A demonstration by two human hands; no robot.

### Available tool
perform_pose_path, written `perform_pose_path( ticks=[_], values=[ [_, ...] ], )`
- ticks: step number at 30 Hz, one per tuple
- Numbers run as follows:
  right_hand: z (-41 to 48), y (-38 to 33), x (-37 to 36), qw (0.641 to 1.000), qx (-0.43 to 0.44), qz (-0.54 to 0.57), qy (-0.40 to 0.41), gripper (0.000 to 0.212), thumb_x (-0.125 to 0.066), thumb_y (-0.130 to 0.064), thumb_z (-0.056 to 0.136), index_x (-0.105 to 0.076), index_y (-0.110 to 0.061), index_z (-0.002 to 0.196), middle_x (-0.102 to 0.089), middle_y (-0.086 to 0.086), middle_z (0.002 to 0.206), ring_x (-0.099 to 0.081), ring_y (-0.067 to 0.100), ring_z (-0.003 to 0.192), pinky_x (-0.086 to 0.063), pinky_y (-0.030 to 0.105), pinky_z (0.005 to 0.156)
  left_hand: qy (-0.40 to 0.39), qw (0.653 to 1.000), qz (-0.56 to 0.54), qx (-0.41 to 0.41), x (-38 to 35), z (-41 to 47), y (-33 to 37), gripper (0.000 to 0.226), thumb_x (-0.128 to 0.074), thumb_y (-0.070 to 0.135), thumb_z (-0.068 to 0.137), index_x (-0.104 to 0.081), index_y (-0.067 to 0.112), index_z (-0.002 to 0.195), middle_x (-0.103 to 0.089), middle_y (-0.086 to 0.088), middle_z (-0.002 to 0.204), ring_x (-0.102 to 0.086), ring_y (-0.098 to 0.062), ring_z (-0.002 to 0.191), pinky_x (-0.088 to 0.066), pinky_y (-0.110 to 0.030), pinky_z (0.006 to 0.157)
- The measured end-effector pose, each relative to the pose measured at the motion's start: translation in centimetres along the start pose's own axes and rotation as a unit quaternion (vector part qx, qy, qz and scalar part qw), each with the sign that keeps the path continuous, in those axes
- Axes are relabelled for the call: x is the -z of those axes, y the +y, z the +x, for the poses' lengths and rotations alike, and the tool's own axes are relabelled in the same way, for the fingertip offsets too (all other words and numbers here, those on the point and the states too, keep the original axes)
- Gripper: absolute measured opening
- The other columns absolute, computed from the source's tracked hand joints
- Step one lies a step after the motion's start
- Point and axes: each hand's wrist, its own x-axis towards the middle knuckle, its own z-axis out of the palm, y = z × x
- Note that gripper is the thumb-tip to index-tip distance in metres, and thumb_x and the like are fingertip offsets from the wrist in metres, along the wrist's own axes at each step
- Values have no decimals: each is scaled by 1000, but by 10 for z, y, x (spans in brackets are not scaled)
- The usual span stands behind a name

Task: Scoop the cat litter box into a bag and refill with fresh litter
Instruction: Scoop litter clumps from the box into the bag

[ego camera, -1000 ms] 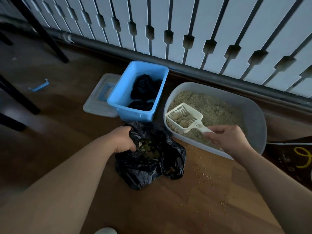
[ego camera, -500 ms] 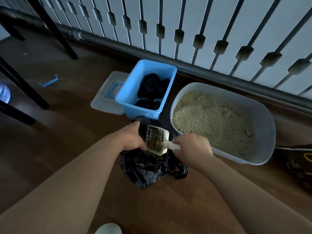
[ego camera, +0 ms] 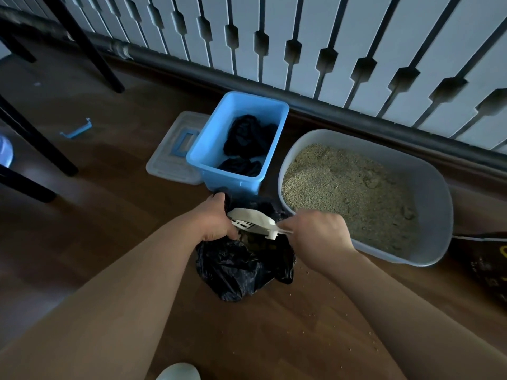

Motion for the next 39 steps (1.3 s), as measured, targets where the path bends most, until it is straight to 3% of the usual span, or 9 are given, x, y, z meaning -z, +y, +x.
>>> perform_pose_path(
  ticks=[3, 6, 9, 12, 15, 22, 28, 32, 39],
  values=[
    [1, 18, 2, 991, -54, 125, -15, 35, -55, -22, 93, -65, -47, 115, -67, -16, 96, -57, 7, 71, -43, 24, 57, 1, 1000, -4, -1, -2, 4, 5, 101, -78, 12, 76, -12, 15, 153, -30, -6, 151, -39, -25, 131, -40, -32, 100],
    [2, 49, 13, 946, -99, 300, -69, 33, -66, -16, 86, -70, -39, 109, -68, -14, 79, -53, 5, 54, -52, 25, 55, -7, 1000, -9, -12, -4, 6, 12, 99, -75, 9, 79, -10, 18, 154, -32, -6, 150, -40, -25, 129, -38, -27, 91],
    [0, 83, 31, 905, -134, 397, -75, 31, -70, -11, 84, -70, -30, 109, -66, -7, 63, -48, 3, 46, -43, 13, 47, -18, 1000, 0, -13, -5, 8, 20, 93, -68, 11, 86, -7, 21, 155, -20, -6, 158, -39, -25, 132, -38, -26, 88],
    [-1, 111, 39, 885, -182, 427, -31, 30, -72, -10, 83, -71, -26, 108, -68, -2, 61, -50, 8, 47, -40, 17, 45, -15, 1000, 2, -21, -9, 11, 29, 86, -65, 11, 89, -11, 21, 155, -24, -5, 156, -52, -10, 99, -42, -20, 75],
    [3, 124, 29, 915, -208, 347, 17, 34, -68, -10, 85, -70, -29, 113, -67, -8, 71, -58, 13, 54, -41, 19, 46, -11, 1000, 7, -29, -15, 16, 39, 82, -62, 12, 91, -12, 19, 154, -44, -4, 137, -38, -2, 65, -35, -16, 57],
    [13, 110, -10, 979, -173, 104, 19, 52, -44, -6, 94, -58, -42, 129, -63, -1, 120, -60, 17, 87, -44, 27, 66, -32, 998, 36, -39, -24, 26, 59, 70, -60, 12, 90, -24, 18, 149, -50, -3, 113, -52, -16, 86, -45, -28, 76],
    [10, 120, -17, 995, -90, -38, -26, 49, -51, -8, 96, -57, -44, 129, -55, -2, 111, -56, 19, 98, -37, 29, 71, -44, 997, 57, -30, -33, 33, 71, 49, -60, 7, 88, -35, 27, 126, -42, 3, 94, -48, -18, 91, -45, -31, 82],
    [-1, 132, -1, 989, -103, -91, -52, 35, -51, -13, 97, -61, -33, 123, -59, -1, 114, -58, 21, 104, -46, 32, 85, -48, 996, 55, -42, -38, 33, 77, 75, -56, 4, 89, -17, 17, 152, -42, 4, 106, -55, -19, 94, -46, -29, 76],
    [-20, 157, 13, 970, -190, -133, -68, 42, -47, -13, 96, -62, -39, 125, -56, 0, 115, -58, 21, 103, -44, 32, 77, -54, 995, 57, -55, -46, 29, 88, 76, -51, 3, 90, -12, 18, 154, -44, 0, 110, -50, -14, 83, -42, -23, 67]
  ],
)
